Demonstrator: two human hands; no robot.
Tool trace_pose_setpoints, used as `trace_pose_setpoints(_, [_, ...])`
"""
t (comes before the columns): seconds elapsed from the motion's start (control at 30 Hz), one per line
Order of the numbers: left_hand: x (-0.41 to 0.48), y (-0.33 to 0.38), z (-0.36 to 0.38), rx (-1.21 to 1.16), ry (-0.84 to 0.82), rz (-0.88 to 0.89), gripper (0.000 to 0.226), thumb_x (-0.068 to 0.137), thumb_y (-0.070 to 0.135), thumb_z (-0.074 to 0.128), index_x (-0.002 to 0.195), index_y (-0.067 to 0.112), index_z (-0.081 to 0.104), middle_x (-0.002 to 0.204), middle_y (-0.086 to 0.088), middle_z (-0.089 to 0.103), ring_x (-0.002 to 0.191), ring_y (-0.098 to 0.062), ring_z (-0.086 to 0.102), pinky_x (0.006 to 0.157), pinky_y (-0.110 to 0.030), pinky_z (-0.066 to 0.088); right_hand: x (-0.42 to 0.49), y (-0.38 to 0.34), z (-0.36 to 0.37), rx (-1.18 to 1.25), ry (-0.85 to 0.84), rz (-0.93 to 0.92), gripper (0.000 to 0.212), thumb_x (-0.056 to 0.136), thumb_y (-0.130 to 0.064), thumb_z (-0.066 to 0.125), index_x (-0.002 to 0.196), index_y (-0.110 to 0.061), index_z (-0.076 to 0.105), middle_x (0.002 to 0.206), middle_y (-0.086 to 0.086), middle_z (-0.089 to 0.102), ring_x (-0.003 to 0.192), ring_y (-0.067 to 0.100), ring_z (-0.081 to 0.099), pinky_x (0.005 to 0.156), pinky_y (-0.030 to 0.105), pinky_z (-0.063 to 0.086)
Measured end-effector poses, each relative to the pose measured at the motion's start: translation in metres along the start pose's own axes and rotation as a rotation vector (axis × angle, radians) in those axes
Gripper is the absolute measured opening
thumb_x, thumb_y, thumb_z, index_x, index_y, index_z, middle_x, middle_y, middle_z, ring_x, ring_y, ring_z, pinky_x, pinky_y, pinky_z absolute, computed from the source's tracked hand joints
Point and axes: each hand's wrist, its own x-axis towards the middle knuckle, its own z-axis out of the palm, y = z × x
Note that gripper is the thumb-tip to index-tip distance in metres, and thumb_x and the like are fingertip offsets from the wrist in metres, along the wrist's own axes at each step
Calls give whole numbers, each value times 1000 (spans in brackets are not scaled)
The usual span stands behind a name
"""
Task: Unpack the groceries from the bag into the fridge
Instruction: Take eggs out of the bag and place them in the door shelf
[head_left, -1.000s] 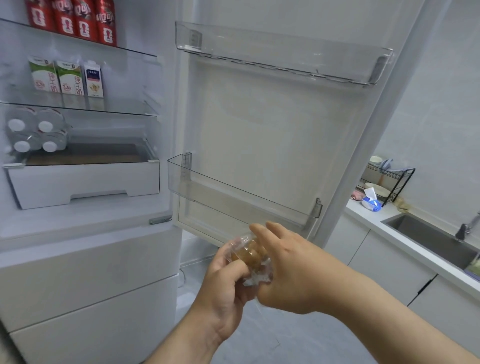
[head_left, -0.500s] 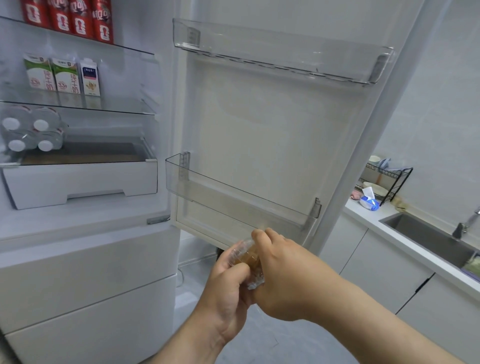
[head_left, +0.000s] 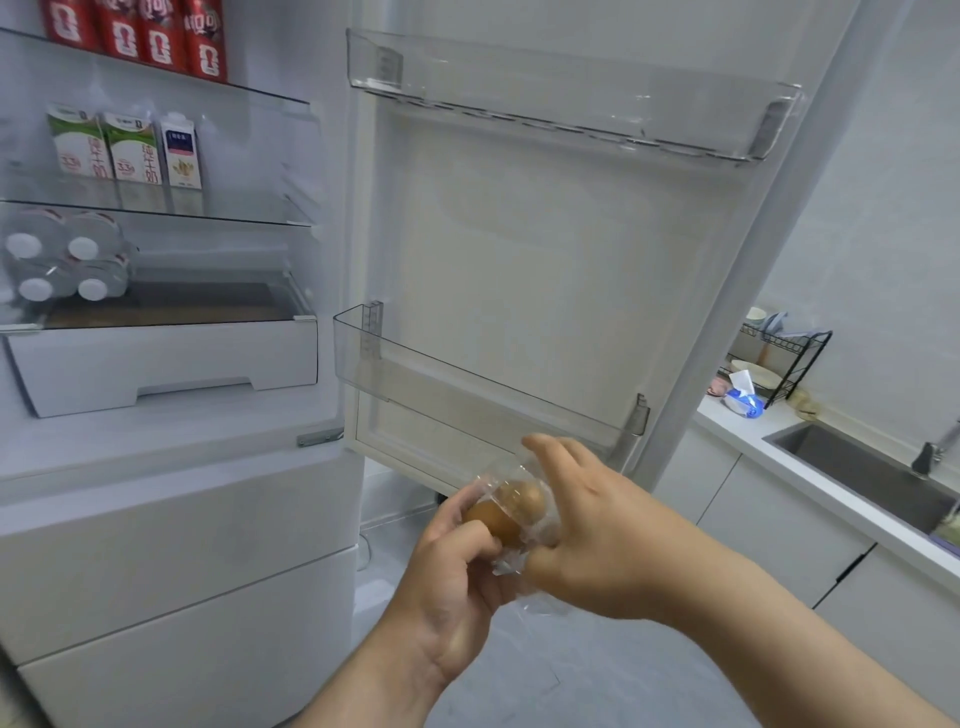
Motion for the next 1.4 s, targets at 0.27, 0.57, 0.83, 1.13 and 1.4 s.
trace_pose_setpoints(0.27, [-1,11,-18,-96,-1,-6,59,83,-10,32,132,15,54,109,-24,69,91,-39,65,90,-69,47,3,17,-6,153,228,-29,76,65,-63,43,135,-35,45,120,-21,46,112,-4,48,97,24,47])
trace_pose_setpoints(0.57, [-6,19,-25,-129,-32,9,71,61,-4,49,130,14,56,102,-25,68,81,-36,66,89,-72,45,10,37,-24,197,561,28,30,84,-34,71,112,-22,72,95,-9,71,86,11,66,83,37,55])
trace_pose_setpoints(0.83, [-23,15,-17,-176,-16,67,74,55,-4,50,127,10,60,100,-25,63,82,-35,58,78,-67,51,3,53,-24,14,643,-68,32,86,-20,70,118,-17,67,112,-3,66,101,20,63,83,26,43])
trace_pose_setpoints(1.13, [-60,-4,11,-175,60,165,64,69,-5,40,127,11,60,107,-26,62,76,-33,66,79,-67,51,-19,64,-20,-125,703,-261,33,73,-8,79,105,-9,72,121,17,63,111,40,59,104,53,40])
trace_pose_setpoints(1.4, [-90,-24,45,-125,108,247,63,73,-6,37,129,11,58,109,-27,65,75,-33,68,81,-66,51,-52,48,-15,70,338,-462,37,90,-28,64,126,-22,63,129,-8,57,121,14,51,98,22,41])
